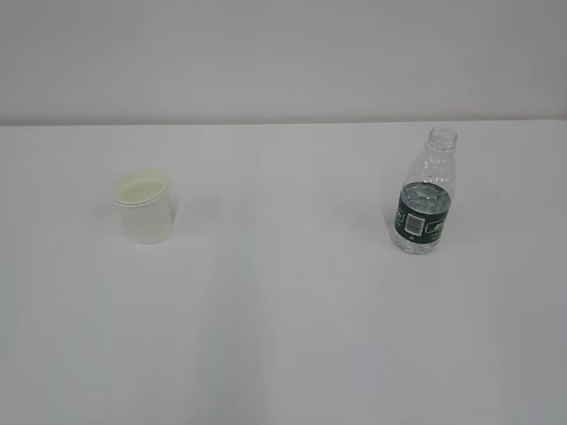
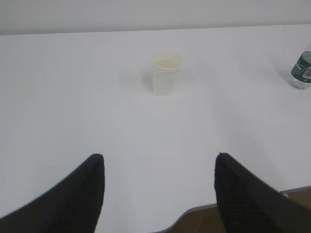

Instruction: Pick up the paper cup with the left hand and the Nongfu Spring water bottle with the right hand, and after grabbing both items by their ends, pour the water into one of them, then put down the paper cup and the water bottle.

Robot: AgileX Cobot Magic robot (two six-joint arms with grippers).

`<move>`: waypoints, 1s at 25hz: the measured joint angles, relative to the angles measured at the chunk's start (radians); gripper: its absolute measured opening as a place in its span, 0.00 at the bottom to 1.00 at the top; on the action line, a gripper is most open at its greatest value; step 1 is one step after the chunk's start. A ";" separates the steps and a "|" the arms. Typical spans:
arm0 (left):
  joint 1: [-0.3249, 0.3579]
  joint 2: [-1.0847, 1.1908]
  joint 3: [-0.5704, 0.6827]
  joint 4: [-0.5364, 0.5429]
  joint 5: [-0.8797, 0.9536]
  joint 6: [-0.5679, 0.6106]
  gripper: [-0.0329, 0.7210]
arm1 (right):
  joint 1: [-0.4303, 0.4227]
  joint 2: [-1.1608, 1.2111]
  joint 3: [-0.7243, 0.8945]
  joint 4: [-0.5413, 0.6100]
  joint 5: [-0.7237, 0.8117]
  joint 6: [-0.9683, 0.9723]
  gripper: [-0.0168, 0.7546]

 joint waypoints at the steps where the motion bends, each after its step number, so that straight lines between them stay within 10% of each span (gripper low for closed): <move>1: 0.000 0.000 0.010 0.001 0.000 0.000 0.71 | 0.000 0.000 0.004 -0.001 0.000 0.000 0.78; 25: 0.000 0.000 0.140 0.030 -0.046 0.000 0.71 | 0.000 0.000 0.192 -0.049 -0.082 -0.011 0.78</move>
